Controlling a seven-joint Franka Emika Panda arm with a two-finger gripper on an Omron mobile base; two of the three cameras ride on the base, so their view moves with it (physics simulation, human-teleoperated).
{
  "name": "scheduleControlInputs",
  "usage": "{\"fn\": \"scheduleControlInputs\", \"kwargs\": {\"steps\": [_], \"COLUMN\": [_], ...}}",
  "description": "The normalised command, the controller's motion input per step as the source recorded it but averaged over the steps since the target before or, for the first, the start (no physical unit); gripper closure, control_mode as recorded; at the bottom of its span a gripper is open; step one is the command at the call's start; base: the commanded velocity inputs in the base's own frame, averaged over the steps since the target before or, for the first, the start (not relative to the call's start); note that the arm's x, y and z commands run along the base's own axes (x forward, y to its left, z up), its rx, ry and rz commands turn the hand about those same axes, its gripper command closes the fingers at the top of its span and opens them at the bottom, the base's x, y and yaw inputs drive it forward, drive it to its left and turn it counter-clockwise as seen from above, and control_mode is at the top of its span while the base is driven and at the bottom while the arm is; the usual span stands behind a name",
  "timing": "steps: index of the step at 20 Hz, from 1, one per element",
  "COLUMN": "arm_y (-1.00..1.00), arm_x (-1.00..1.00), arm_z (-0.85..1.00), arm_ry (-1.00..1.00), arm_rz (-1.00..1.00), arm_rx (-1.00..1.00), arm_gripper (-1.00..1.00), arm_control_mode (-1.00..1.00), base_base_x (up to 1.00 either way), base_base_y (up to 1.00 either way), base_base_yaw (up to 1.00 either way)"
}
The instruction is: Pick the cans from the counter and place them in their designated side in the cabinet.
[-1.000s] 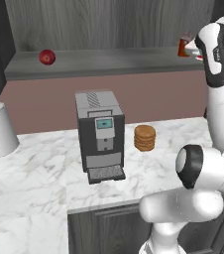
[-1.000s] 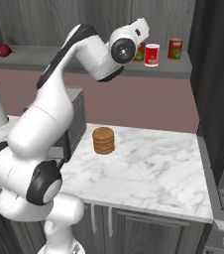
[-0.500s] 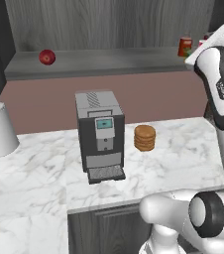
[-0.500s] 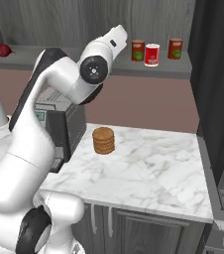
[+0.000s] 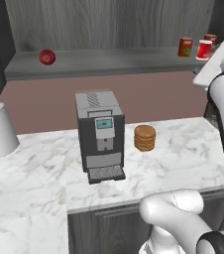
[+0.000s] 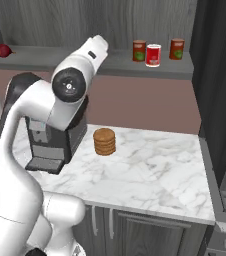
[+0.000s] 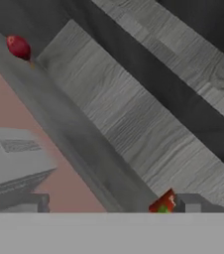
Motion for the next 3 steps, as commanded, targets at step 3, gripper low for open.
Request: {"fn": "scheduleControlInputs", "kwargs": {"steps": [3], "arm_y": [0.28], "arm_x": [-0.96], "arm_z": [-0.23], "arm_ry": [0.06], "arm_rz": [0.06], "arm_rx": [-0.14], "arm_gripper": [-1.0], "arm_control_mode": [-1.0], "base_base_x": [0.0], "base_base_y": [0.0], "base_base_yaw": [0.0]}}
